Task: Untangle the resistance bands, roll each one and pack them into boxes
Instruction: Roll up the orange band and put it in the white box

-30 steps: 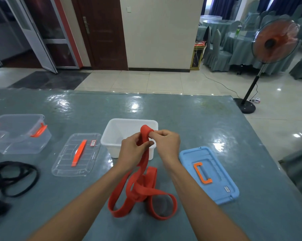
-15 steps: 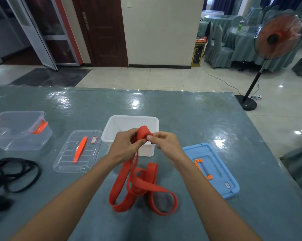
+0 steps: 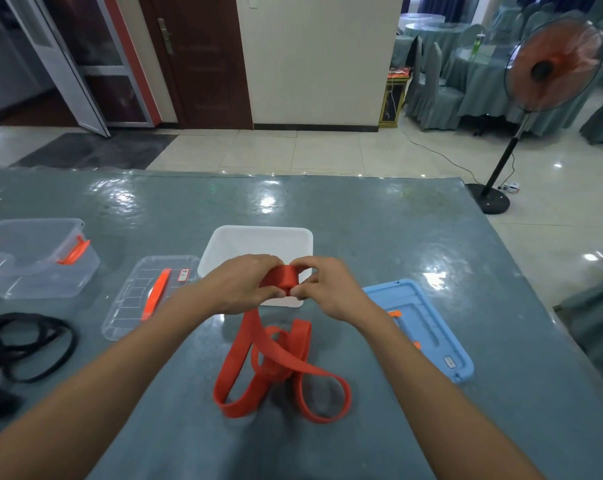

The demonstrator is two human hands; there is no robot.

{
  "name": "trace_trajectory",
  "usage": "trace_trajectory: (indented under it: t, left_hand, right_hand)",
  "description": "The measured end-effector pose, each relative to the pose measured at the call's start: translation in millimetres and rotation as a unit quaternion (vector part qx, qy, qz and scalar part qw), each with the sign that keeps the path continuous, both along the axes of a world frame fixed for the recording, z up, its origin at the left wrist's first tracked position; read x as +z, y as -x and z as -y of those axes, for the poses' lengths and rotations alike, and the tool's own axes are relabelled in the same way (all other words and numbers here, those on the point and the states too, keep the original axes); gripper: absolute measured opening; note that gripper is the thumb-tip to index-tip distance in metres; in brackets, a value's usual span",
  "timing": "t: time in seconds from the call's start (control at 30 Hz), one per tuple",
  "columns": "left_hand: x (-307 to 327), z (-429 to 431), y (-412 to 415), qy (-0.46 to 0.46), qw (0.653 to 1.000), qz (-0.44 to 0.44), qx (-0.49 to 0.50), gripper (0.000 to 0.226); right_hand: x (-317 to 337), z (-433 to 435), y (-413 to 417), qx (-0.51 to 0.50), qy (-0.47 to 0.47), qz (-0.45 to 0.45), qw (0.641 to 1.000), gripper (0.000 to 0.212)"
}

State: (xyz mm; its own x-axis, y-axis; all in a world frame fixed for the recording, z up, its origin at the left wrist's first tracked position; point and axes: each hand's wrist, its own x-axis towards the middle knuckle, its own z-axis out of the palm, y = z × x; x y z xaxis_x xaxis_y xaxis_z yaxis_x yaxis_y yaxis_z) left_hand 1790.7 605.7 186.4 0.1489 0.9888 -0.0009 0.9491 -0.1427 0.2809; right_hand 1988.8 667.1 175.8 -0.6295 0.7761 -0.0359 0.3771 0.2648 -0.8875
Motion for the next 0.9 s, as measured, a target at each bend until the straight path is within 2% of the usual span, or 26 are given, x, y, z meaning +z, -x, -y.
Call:
trace_trajectory:
  t: [0.13, 0.27, 0.33, 0.43, 0.53, 0.63, 0.77, 0.9]
  left_hand:
    - [-7.9, 4.9, -5.8, -0.014, 0.982, 0.182, 0.042, 0.024]
    - [-16.6, 7.3, -15.8, -0.034, 0.917, 0.375, 0.131, 0.029]
    - [-18.5, 9.1, -21.1, -0.037, 0.890, 0.427, 0.155, 0.030]
    - [-22.1, 13.0, -25.8, -0.016, 0.862, 0.490, 0.132, 0.034]
    - [-27.0, 14.4, -26.4, -0.014, 0.835, 0.529, 0.154, 0.034]
    - [-31.0, 15.5, -28.4, -0.029, 0.816, 0.546, 0.187, 0.027]
    - [-37.2, 20.9, -34.3, -0.053, 0.819, 0.544, 0.176, 0.025]
    - [-40.1, 24.5, -32.2, -0.063, 0.834, 0.523, 0.166, 0.024]
  right_hand:
    - [-28.3, 13.6, 1.6, -0.042, 0.103, -0.151, 0.982, 0.027]
    - [-38.1, 24.7, 5.1, -0.080, 0.244, -0.300, 0.919, 0.027]
    - [-40.9, 23.3, 7.0, -0.088, 0.296, -0.334, 0.891, 0.027]
    - [-41.6, 18.2, 7.1, -0.102, 0.338, -0.356, 0.865, 0.022]
    - [-42.0, 18.0, 7.5, -0.104, 0.363, -0.363, 0.852, 0.020]
    - [-44.8, 22.6, 11.7, -0.113, 0.403, -0.390, 0.820, 0.026]
    - [-50.8, 25.2, 16.8, -0.122, 0.423, -0.413, 0.797, 0.027]
    - [-55.3, 29.1, 18.5, -0.113, 0.409, -0.398, 0.813, 0.031]
